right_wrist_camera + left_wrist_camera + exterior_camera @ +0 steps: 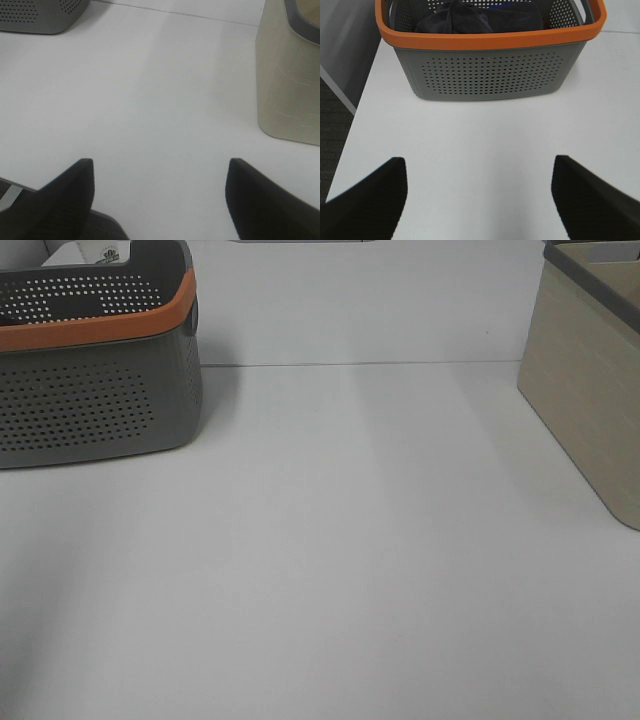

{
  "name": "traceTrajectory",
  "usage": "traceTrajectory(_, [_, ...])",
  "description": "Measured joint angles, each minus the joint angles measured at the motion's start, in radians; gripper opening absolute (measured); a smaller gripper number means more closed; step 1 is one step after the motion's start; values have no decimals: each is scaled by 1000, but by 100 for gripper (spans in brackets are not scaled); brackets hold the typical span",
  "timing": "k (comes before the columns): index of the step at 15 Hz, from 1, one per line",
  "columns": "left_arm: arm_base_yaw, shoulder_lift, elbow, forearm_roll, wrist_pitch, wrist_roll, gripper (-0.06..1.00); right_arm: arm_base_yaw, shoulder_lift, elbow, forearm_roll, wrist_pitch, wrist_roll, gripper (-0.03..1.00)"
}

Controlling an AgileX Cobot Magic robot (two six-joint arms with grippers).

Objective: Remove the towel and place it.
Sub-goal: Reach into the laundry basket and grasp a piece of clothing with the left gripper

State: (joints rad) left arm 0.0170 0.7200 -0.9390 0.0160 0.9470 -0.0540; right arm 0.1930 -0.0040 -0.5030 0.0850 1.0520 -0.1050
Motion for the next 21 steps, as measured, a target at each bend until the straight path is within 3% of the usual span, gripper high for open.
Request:
traceTrajectory(6, [0,310,-235,42,5,6,74,0,0,0,0,0,0,72])
traceTrajectory(14, [0,623,-525,42,26,156,74,0,0,0,0,0,0,72])
traceTrajectory(16, [0,728,-630,42,41,214,74,0,0,0,0,0,0,72])
traceTrajectory(20, [0,981,-901,42,175,339,72,0,0,0,0,0,1,72])
traceTrajectory(21, [29,1095,-1028,21,196,370,71,0,0,0,0,0,1,72])
